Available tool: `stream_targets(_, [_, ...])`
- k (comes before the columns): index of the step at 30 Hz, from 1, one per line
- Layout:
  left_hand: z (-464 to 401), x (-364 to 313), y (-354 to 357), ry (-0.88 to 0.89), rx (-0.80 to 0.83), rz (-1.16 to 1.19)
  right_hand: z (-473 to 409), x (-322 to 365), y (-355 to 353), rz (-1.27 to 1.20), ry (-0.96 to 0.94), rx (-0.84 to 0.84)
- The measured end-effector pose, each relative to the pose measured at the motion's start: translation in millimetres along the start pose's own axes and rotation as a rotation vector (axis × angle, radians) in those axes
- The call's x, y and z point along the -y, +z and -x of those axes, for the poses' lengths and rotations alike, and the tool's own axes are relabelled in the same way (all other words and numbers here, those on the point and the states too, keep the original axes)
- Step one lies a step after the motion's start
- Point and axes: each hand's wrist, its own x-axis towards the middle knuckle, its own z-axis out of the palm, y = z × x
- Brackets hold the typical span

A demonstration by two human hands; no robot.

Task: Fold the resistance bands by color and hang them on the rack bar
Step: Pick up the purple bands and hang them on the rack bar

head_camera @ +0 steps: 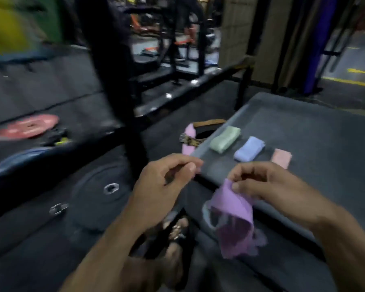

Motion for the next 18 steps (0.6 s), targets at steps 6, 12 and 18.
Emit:
stream_targets(6, [132, -64, -172, -0.121, 0.009, -0.203, -17, 130, 167, 0.252, -0.112, 0.604])
stream_targets(12, [271, -92, -275, -0.234, -0.126, -0.181, -21, 220, 319, 0.418, -0.225, 0.896])
stream_targets(18, [365, -101, -316, -0.251, -0.369, -0.052, -8, 245, 424, 0.452, -0.32, 1.066])
